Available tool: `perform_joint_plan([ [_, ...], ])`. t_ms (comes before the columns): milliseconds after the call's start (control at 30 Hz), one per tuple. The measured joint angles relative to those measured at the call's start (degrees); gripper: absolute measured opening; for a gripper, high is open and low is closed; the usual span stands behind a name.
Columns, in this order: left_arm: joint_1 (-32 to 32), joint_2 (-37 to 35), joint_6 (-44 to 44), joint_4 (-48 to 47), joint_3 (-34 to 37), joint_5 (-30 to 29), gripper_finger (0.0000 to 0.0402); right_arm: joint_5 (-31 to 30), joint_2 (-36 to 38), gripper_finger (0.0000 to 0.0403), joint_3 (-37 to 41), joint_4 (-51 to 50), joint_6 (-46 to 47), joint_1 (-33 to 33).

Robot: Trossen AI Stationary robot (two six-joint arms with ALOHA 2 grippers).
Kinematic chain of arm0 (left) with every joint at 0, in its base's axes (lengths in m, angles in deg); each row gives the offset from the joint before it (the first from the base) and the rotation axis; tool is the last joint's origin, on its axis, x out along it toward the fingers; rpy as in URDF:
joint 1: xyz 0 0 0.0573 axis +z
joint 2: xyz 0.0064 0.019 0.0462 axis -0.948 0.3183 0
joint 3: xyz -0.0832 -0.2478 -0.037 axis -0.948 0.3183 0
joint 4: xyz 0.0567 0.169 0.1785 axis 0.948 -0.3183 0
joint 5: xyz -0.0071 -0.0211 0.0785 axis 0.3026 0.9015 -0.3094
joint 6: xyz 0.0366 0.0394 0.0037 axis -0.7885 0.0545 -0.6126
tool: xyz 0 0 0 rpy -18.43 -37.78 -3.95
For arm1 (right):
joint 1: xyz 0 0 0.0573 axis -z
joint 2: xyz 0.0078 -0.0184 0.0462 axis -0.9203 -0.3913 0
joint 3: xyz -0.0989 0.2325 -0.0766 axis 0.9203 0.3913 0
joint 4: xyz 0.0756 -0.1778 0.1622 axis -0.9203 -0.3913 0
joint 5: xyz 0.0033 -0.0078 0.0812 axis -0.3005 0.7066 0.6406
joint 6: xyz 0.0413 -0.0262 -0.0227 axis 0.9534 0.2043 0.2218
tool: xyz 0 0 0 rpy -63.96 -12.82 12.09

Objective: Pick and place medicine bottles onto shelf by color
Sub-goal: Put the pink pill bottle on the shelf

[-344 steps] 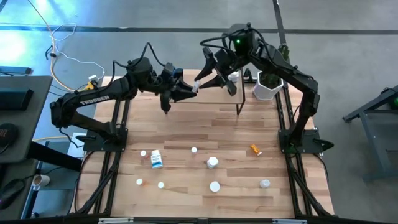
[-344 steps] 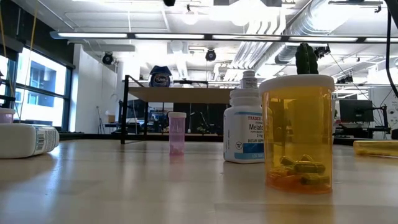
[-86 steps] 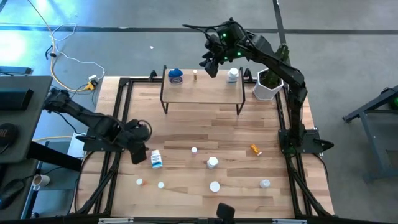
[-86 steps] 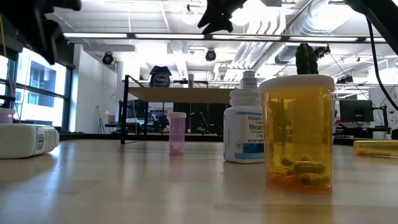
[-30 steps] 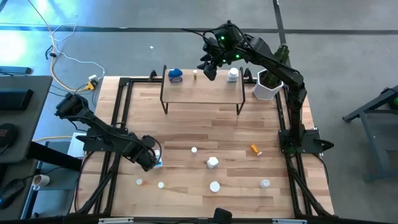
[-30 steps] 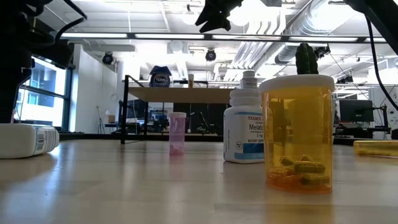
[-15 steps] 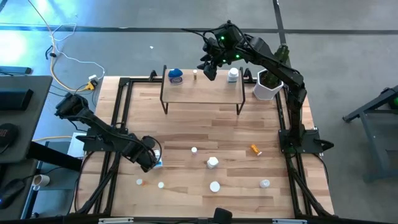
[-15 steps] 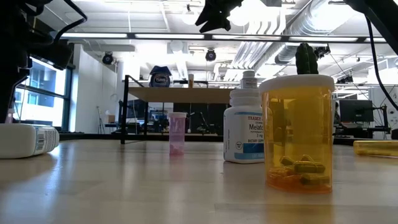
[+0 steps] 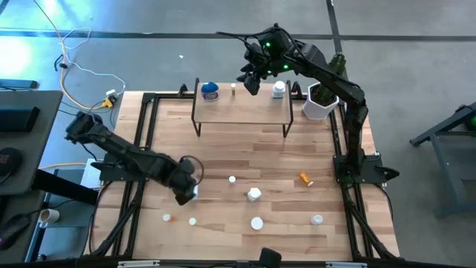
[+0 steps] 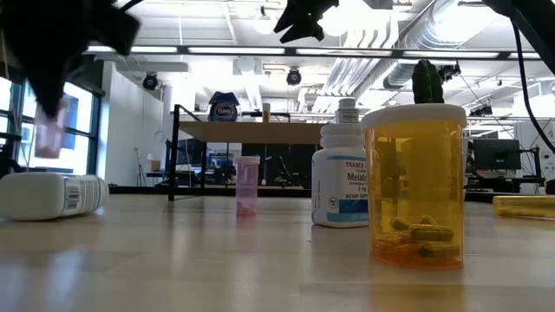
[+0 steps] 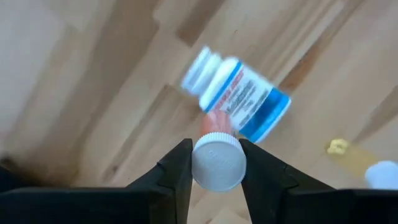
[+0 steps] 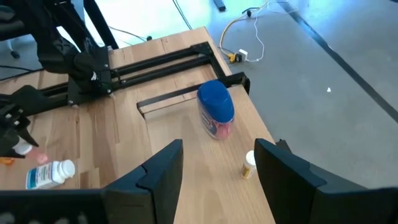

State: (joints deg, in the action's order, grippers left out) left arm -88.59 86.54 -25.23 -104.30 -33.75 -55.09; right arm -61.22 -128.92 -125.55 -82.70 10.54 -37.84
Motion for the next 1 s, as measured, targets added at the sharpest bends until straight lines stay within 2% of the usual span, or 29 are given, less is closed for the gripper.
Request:
perform_joint_plan([
  [300, 10.55, 0.0, -15.69, -7.8, -10.22, -3.2, 0.0104, -0.23, -0.01, 0.0188, 0.0, -0.08, 0.0, 0.02],
  [633, 26.5, -0.02, -38.95, -9.79, -22.05, -4.82, 0.0105, -3.5, 0.29, 0.0188, 0.0, -0.25, 0.05, 0.51],
  [1000, 45.28, 0.58, -57.46, -9.44, -32.84, -4.89, 0.0107, -3.53, 1.97, 0.0188, -0.02, -1.39, 4.5, 0.51],
])
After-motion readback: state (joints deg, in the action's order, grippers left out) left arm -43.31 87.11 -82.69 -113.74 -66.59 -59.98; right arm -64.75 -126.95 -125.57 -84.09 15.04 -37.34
